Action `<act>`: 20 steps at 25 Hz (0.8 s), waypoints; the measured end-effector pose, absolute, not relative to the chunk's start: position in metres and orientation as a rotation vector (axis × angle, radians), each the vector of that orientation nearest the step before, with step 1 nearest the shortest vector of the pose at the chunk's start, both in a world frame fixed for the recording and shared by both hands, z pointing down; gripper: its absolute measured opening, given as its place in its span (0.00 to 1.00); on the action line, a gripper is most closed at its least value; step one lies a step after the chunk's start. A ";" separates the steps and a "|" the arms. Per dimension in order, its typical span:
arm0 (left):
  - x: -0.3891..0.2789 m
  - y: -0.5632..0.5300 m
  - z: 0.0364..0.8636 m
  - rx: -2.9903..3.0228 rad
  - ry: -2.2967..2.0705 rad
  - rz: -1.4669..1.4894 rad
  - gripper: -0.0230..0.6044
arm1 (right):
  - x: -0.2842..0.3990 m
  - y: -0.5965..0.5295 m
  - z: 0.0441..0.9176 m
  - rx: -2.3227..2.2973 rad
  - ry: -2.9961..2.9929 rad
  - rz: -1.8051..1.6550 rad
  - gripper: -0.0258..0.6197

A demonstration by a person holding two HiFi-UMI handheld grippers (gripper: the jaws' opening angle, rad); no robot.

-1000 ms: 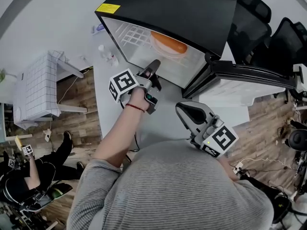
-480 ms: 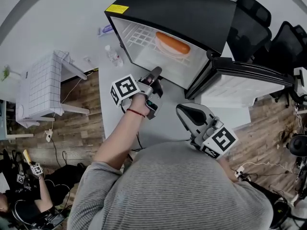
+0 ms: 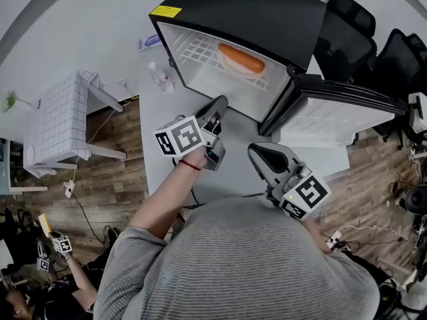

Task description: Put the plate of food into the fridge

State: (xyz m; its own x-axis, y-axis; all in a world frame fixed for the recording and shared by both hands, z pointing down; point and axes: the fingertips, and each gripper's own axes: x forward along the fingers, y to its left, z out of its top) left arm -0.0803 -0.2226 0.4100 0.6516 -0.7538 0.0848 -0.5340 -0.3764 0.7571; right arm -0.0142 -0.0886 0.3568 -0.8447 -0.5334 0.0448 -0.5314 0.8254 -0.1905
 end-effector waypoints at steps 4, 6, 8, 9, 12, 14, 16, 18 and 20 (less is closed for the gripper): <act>-0.081 -0.203 0.405 2.293 -1.085 -0.223 0.05 | -0.012 -0.089 0.363 -0.895 2.981 -0.311 0.06; -0.082 -0.190 0.404 2.381 -1.107 -0.170 0.05 | -0.013 -0.088 0.366 -0.900 2.979 -0.318 0.06; -0.083 -0.172 0.403 2.483 -1.124 -0.104 0.05 | -0.013 -0.087 0.369 -0.906 2.979 -0.321 0.06; -0.084 -0.162 0.403 2.536 -1.122 -0.065 0.05 | -0.014 -0.087 0.370 -0.909 2.980 -0.322 0.06; -0.093 -0.128 0.410 2.635 -1.096 0.032 0.05 | -0.018 -0.084 0.374 -0.914 2.984 -0.327 0.06; -0.100 -0.109 0.416 2.646 -1.088 0.053 0.05 | -0.021 -0.081 0.377 -0.917 2.987 -0.332 0.06; -0.105 -0.095 0.418 2.656 -1.085 0.059 0.05 | -0.025 -0.078 0.380 -0.917 2.988 -0.334 0.06; -0.108 -0.085 0.419 2.667 -1.075 0.064 0.05 | -0.031 -0.076 0.381 -0.916 2.989 -0.332 0.06; -0.113 -0.079 0.418 2.658 -1.068 0.046 0.05 | -0.037 -0.071 0.383 -0.917 2.989 -0.331 0.06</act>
State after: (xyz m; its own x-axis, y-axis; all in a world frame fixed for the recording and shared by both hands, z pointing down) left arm -0.1127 -0.0789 0.4184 0.7268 -0.6742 0.1313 -0.6830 -0.6893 0.2416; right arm -0.0366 -0.0715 0.3832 -0.8300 -0.5541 0.0636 -0.5546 0.8079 -0.1993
